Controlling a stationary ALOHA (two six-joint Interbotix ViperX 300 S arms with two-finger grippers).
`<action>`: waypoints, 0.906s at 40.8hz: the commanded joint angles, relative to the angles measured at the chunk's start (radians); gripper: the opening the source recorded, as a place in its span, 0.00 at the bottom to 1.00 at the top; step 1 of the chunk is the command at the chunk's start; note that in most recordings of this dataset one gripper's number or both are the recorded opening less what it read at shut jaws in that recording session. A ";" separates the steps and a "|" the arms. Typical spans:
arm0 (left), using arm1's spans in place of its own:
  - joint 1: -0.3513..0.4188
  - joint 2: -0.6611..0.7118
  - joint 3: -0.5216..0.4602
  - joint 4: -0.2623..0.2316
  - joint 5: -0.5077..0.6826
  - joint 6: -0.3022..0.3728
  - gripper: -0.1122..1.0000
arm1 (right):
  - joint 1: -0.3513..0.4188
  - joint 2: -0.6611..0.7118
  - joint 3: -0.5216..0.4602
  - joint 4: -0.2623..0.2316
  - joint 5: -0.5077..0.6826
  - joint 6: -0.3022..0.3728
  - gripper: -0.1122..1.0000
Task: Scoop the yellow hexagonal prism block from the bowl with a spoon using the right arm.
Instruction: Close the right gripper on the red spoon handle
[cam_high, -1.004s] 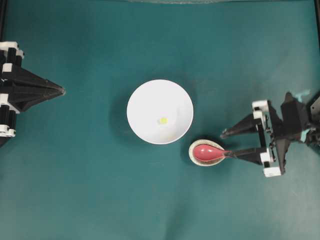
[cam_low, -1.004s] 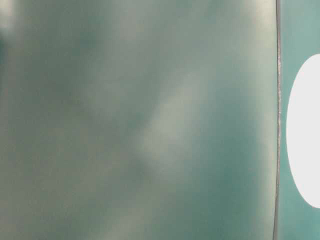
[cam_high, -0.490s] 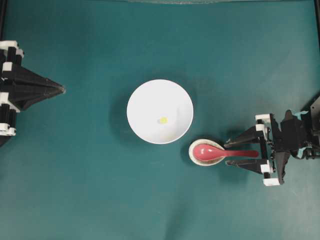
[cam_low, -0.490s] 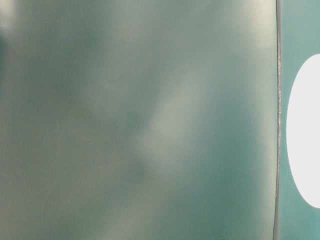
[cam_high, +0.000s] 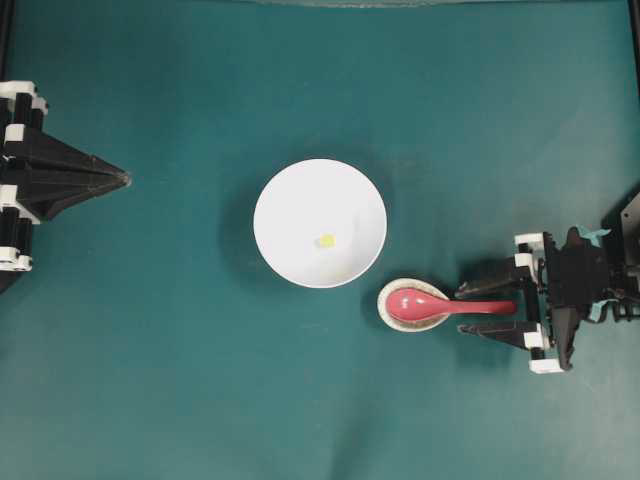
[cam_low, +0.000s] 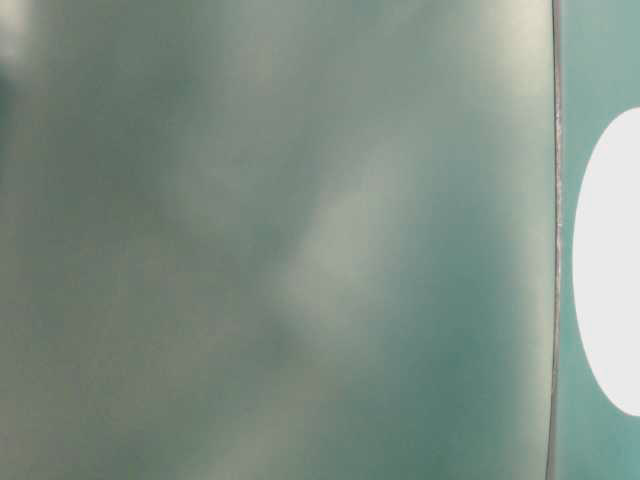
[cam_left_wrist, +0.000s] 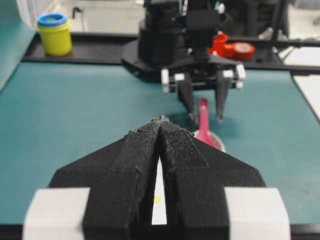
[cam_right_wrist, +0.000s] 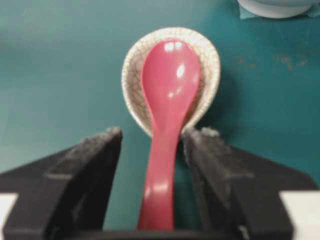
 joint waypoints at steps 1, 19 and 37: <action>0.003 0.009 -0.028 0.002 -0.005 0.003 0.09 | 0.005 -0.006 -0.003 0.003 -0.008 0.002 0.62; 0.003 0.009 -0.028 0.003 -0.005 0.003 0.09 | 0.005 0.000 0.000 0.026 0.014 0.002 0.61; 0.003 0.008 -0.026 0.002 -0.005 0.002 0.09 | 0.005 0.020 -0.005 0.026 0.009 0.002 0.61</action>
